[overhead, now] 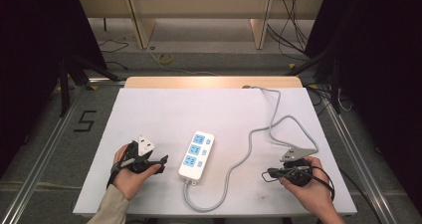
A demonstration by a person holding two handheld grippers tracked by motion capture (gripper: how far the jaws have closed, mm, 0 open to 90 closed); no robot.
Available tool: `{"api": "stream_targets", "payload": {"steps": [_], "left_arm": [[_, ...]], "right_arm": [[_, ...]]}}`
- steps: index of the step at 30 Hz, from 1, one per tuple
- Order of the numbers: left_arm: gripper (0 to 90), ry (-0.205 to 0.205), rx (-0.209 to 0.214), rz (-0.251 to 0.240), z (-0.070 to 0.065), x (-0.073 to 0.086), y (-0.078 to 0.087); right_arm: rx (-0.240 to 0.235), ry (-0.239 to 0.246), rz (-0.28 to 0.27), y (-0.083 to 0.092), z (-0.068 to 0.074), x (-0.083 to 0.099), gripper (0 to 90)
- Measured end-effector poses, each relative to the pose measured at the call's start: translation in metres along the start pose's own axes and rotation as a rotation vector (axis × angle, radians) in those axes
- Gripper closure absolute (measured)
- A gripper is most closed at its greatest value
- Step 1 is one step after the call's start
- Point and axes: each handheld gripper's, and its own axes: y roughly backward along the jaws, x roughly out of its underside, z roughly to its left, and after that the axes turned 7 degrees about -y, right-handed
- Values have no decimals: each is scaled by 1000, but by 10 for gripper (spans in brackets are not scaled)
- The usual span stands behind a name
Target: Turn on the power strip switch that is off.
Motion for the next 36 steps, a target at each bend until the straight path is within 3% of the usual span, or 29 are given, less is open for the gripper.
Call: {"api": "stream_targets", "payload": {"steps": [36], "left_arm": [[249,-1,-7,-9,0,-2,1]], "right_arm": [[-8,19,27,-11,12,-30,900]]}}
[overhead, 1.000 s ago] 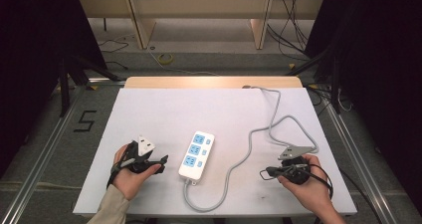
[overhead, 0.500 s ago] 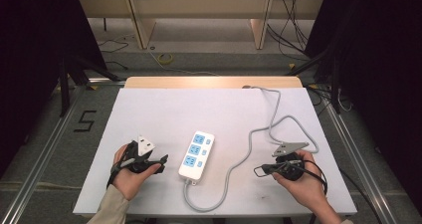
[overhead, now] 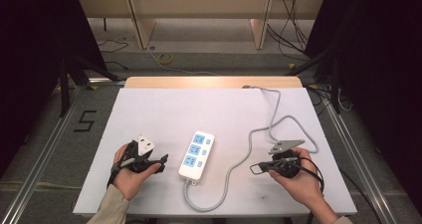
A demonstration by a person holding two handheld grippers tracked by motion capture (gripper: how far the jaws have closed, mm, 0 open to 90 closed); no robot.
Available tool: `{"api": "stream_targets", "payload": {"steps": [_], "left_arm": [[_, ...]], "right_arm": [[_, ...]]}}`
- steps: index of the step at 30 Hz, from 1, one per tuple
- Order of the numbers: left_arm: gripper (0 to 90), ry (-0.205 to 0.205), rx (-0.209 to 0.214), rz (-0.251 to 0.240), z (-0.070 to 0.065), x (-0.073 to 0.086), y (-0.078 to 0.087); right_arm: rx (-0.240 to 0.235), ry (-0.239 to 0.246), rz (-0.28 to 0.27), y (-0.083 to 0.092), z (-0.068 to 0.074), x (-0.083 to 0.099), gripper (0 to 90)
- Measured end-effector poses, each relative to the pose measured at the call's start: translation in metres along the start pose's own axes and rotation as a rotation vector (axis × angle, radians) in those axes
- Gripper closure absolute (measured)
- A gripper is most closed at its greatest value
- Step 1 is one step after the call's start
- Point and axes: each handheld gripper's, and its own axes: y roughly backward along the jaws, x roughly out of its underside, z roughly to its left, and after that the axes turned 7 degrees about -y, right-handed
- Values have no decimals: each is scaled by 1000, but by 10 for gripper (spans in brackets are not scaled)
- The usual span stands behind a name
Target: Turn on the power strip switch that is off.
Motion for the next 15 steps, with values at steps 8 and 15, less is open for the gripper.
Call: {"api": "stream_targets", "payload": {"steps": [8,15], "left_arm": [[249,2,0,-2,0,0,0],[249,7,-4,-8,0,-1,0]], "right_arm": [[0,7,6,-3,1,-5,900],[-5,15,7,-5,4,-12,900]]}}
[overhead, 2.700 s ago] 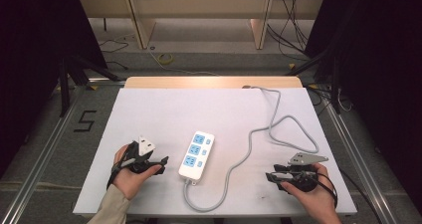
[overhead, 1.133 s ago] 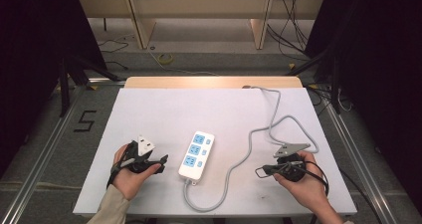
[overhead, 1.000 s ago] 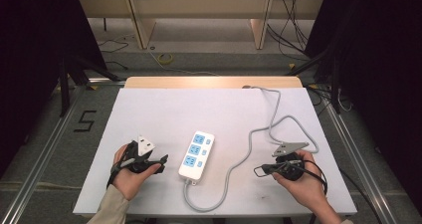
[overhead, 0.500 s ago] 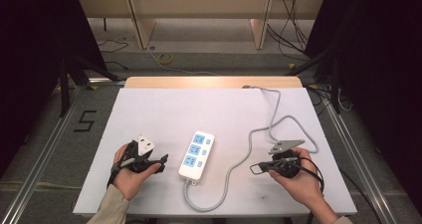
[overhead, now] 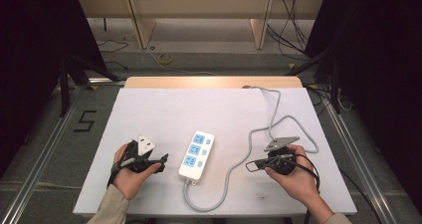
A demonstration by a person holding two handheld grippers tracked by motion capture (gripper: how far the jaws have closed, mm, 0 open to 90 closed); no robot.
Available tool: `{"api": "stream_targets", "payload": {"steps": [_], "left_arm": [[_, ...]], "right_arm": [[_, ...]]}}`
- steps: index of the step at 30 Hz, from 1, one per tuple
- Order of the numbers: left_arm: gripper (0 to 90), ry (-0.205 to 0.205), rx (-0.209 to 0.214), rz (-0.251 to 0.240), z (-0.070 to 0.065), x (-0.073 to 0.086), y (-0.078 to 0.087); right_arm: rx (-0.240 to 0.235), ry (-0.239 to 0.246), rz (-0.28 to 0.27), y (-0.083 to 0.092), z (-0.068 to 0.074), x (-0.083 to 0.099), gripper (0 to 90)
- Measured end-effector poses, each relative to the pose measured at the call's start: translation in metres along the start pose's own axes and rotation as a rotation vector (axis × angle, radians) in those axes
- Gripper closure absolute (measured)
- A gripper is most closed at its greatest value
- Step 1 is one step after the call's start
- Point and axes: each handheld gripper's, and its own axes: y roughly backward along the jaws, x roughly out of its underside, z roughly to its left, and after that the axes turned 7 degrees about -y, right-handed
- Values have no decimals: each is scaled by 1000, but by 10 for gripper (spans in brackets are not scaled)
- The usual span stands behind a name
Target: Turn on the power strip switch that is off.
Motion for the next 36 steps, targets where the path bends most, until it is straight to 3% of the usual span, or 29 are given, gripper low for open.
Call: {"api": "stream_targets", "payload": {"steps": [8,36], "left_arm": [[250,2,0,-1,1,0,0],[250,3,6,-5,-1,-1,0]], "right_arm": [[-11,24,-6,-4,5,-8,900],[-17,29,-14,-11,10,-30,900]]}}
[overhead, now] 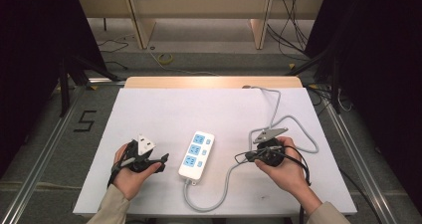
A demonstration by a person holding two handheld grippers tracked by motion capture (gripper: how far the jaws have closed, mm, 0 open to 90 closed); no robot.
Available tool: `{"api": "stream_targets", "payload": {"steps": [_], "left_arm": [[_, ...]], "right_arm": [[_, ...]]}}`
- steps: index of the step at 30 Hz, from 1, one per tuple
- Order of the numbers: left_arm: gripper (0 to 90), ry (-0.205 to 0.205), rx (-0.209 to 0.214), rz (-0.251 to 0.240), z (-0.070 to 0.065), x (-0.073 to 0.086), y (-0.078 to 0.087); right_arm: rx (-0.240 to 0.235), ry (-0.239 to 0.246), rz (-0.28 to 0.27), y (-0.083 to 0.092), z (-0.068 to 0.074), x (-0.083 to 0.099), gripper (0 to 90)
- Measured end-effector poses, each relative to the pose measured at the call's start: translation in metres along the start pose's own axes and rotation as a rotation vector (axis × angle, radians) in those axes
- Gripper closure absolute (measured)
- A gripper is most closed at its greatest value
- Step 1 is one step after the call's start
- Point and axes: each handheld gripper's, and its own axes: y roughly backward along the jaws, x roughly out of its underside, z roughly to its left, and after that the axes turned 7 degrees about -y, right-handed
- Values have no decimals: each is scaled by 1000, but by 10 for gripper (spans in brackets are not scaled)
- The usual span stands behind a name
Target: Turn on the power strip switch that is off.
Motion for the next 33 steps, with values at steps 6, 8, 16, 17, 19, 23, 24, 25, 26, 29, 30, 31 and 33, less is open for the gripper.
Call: {"api": "stream_targets", "payload": {"steps": [6,8,16,17,19,23,24,25,26,29,30,31,33], "left_arm": [[250,2,-2,-2,0,-1,0],[250,-1,0,-1,0,-1,0],[250,-1,2,-2,-1,0,0],[250,0,2,-3,-1,0,0],[250,0,3,-5,-1,0,0],[250,-3,7,-4,-2,-1,0],[250,-4,6,-3,-1,-1,0],[250,-5,5,-2,-1,-1,0],[250,-2,4,-2,-1,-1,0],[250,3,3,-6,-1,0,0],[250,3,3,-6,-1,0,0],[250,3,3,-6,-1,0,0],[250,4,3,-6,-1,0,0]], "right_arm": [[-5,4,4,-2,2,-4,900],[-5,6,3,-2,2,-5,900],[-8,2,4,-4,3,-10,900],[-7,4,3,-4,3,-11,900],[-6,5,4,-5,4,-13,900],[-12,11,7,-8,5,-17,900],[-14,10,6,-8,6,-18,900],[-14,17,7,-9,6,-19,900],[-14,17,8,-10,6,-20,900],[-16,18,8,-11,8,-23,900],[-17,19,10,-12,9,-25,900],[-17,20,12,-12,9,-26,900],[-19,28,13,-13,10,-29,900]]}}
